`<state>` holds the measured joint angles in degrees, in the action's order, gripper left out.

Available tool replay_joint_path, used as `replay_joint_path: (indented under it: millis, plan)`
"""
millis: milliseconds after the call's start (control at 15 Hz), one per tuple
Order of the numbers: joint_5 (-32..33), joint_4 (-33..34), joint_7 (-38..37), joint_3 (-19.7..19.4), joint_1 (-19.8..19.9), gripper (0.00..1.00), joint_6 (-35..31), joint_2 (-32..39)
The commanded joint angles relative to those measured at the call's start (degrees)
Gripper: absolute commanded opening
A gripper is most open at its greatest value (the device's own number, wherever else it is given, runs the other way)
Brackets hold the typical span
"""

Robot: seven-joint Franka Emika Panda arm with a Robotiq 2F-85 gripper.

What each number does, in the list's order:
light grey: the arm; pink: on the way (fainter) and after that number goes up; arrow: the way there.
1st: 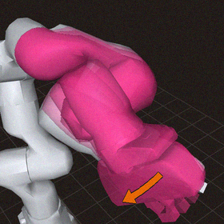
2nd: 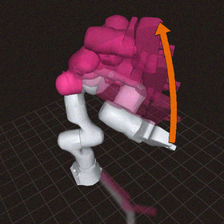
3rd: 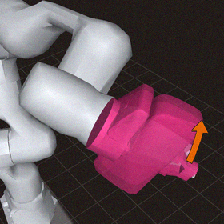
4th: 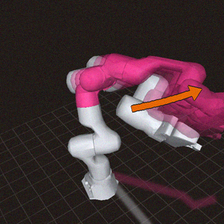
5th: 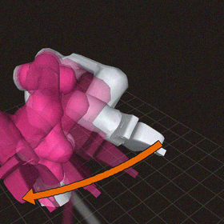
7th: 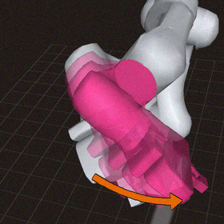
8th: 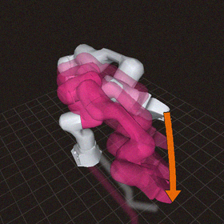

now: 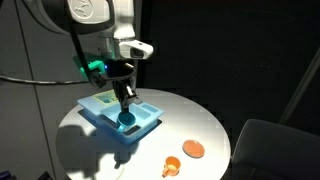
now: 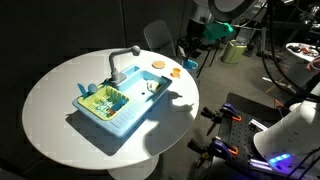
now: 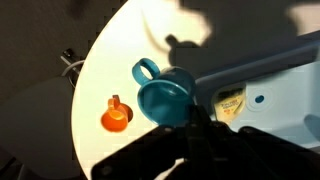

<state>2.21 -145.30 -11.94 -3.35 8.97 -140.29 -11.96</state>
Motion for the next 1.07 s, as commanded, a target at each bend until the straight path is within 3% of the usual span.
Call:
replay_joint_path:
  millis: [0,400,733,1000]
  plan:
    - [0.11,0.07,-0.07,-0.39,-0.37,0.04,0.11,-0.01]
    - [5.97,0.28,-3.72,0.84,0.45,0.01,-4.83,2.63]
    - [12.77,2.06,-7.57,-0.77,2.95,0.01,-9.86,6.00]
    - [14.27,4.22,-8.25,-2.80,4.26,0.01,-12.27,9.00]
